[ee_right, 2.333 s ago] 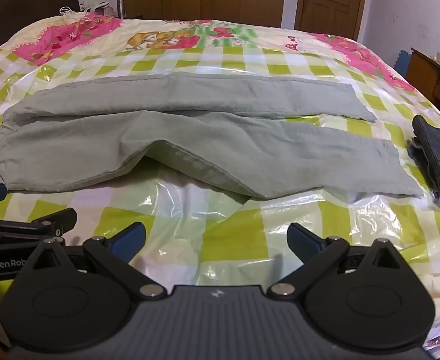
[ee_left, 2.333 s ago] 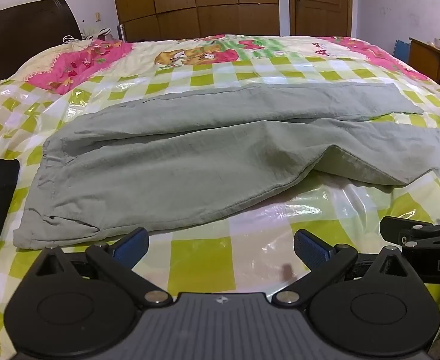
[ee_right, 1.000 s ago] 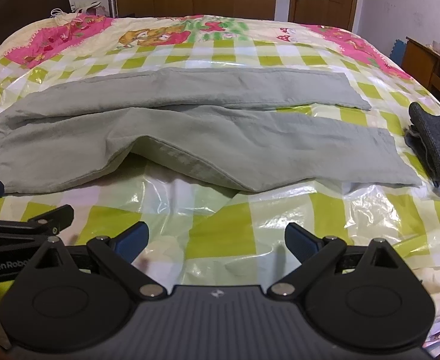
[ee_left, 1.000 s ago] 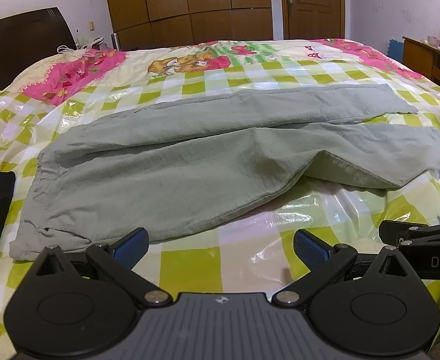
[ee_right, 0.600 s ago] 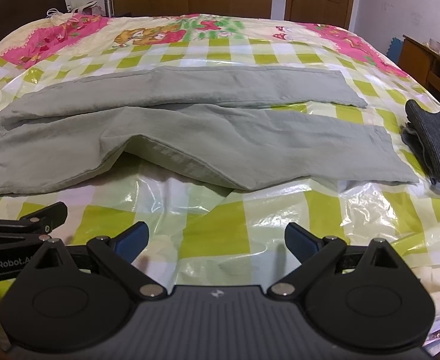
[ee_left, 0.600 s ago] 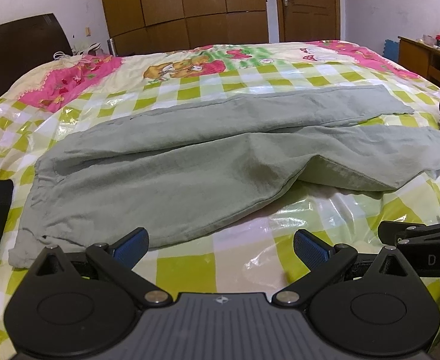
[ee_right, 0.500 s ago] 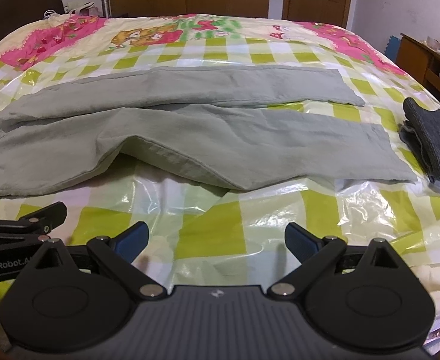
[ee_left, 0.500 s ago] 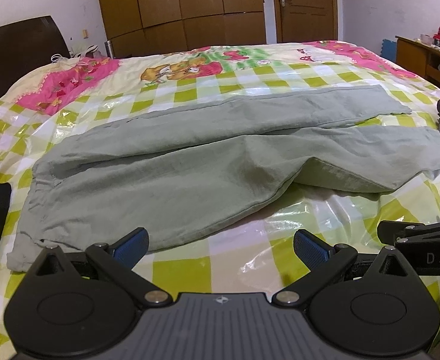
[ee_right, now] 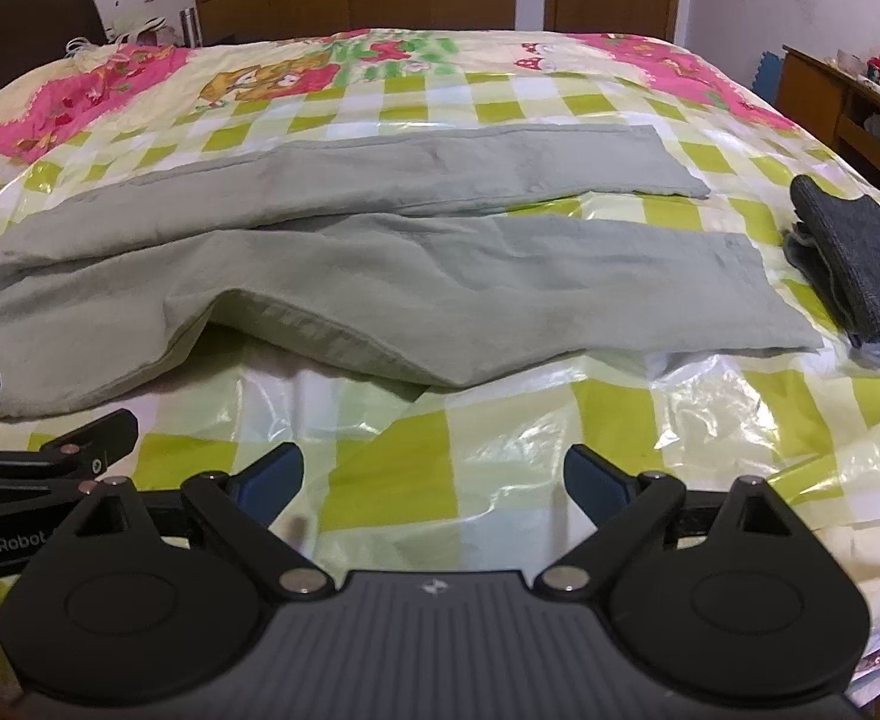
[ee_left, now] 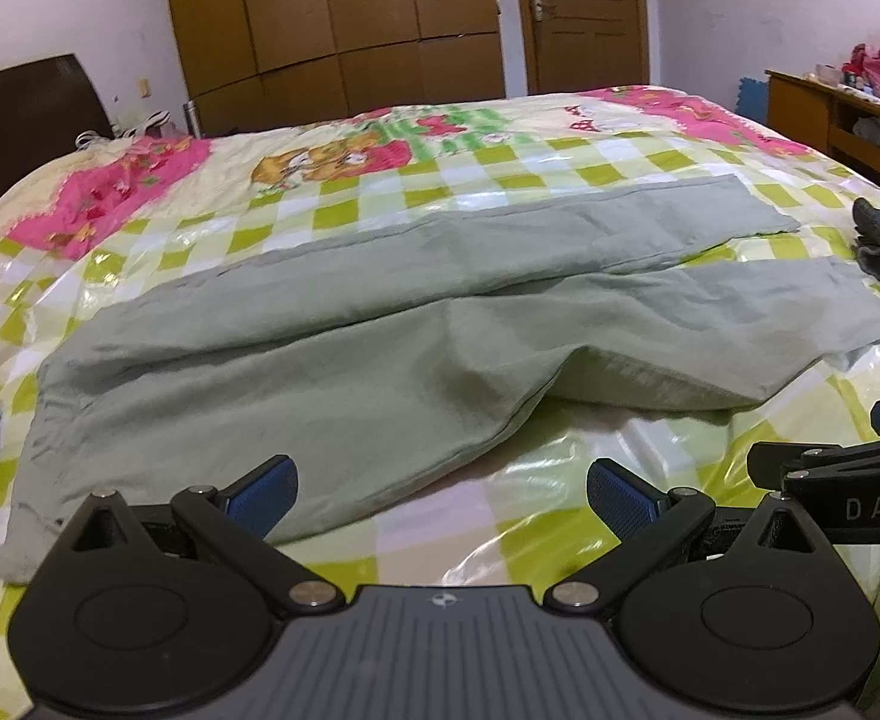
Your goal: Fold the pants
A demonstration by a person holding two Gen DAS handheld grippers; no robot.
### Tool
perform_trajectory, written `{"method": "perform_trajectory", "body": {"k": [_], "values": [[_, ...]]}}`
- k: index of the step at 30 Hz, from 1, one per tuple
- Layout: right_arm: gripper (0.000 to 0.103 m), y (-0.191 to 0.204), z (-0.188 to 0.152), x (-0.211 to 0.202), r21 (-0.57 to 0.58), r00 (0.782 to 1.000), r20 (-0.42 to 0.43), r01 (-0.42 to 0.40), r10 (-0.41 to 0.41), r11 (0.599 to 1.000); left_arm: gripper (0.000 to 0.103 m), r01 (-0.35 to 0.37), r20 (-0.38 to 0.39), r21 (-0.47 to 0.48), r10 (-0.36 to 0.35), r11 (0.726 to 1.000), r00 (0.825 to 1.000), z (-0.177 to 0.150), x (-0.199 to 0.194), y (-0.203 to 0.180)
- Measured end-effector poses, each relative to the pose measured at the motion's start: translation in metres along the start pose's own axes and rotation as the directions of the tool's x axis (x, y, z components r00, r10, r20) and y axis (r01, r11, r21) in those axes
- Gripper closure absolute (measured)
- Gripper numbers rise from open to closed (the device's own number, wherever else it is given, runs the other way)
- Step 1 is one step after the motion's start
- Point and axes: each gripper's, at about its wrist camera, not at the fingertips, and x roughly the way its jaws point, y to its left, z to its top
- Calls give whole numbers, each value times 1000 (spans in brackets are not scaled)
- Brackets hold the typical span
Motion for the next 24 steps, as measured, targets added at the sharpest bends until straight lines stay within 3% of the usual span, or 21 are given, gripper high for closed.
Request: {"method": "perform_trajectory", "body": {"k": [10,14,24], "values": [[12,-25,8,4,64,1000,-8,13,-12,998,0,50,8,55,-51,997,999,17,11,-24],[12,-57,18,3,153,999,11,30,-32,988,0,85,26,79,-87,993,996,31,17,-39],[24,-170,33,28,439,990,-34,140,-139,888,0,158,44,164,-167,974,985,52,39,-83]]}}
